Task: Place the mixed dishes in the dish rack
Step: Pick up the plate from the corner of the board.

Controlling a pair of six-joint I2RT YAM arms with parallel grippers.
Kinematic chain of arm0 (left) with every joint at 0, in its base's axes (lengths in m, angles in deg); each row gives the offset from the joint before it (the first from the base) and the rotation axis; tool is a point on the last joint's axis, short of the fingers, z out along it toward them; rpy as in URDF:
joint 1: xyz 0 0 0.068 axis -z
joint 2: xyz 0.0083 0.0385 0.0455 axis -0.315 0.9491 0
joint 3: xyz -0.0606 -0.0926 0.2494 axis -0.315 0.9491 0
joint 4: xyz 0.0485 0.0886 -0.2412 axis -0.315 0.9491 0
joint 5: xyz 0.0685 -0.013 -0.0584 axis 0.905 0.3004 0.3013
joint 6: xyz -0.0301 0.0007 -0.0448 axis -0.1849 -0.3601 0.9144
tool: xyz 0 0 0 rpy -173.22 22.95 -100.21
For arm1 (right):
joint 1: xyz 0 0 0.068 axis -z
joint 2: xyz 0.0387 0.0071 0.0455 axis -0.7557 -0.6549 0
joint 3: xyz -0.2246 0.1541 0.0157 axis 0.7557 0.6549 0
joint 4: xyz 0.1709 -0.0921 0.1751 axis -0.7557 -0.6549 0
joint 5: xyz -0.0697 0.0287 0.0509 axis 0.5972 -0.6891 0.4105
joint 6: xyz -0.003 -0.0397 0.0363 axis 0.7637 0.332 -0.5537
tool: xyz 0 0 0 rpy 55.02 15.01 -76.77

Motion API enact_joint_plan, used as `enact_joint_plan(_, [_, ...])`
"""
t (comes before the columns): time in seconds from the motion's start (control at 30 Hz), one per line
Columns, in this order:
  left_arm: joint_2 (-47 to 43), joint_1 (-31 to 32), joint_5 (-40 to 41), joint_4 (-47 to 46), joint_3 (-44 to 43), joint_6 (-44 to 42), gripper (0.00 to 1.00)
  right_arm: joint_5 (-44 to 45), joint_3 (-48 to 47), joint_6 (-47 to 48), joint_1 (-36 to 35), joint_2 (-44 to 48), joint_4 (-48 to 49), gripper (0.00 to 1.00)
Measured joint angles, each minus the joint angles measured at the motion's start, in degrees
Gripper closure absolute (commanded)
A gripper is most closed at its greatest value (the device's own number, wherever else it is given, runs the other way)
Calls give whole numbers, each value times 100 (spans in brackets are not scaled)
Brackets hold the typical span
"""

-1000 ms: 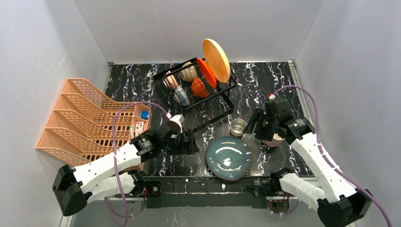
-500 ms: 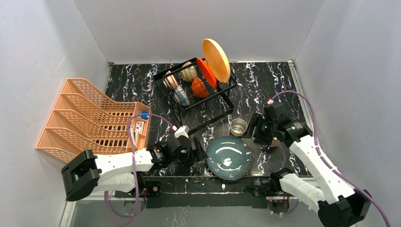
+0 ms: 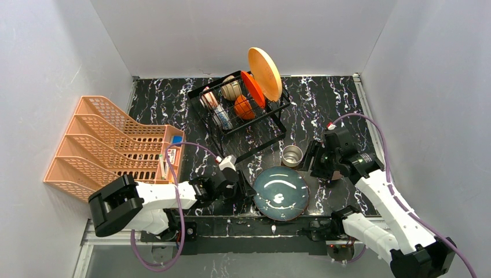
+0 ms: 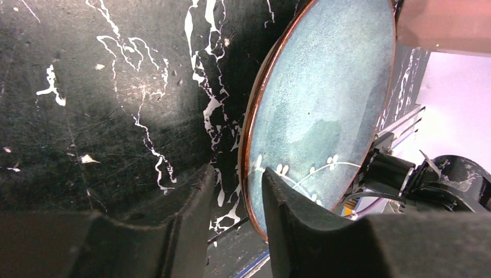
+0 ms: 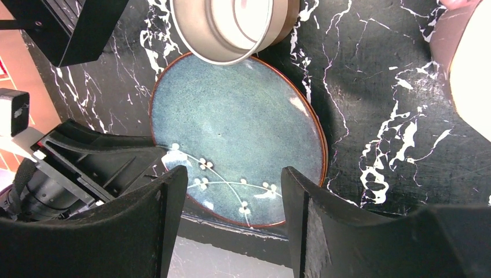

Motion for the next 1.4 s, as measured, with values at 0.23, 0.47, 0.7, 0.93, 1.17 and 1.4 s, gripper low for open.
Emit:
enact_joint_plan(0.23, [28, 2, -35, -188, 2, 26, 73, -39, 96, -7, 0, 4, 55, 31])
enact_joint_plan(0.47, [234, 2, -116, -372, 9, 83, 92, -39, 96, -15, 0, 83, 55, 32])
enact_joint_plan(0.7, [269, 0, -114, -494, 13, 157, 100, -46, 103, -20, 0, 101, 55, 32])
enact_joint_plan(0.93, [-201, 2, -33, -76, -55, 76, 100, -57, 103, -22, 0, 199, 46, 32])
enact_joint_plan(1.17, [-852, 2, 256, 885, -328, -205, 100, -107, 372, -20, 0, 190, 59, 35])
enact_joint_plan(1.4, [-1266, 2, 396, 1508, -328, -234, 100, -546, 920, -22, -17, -70, 398, 51])
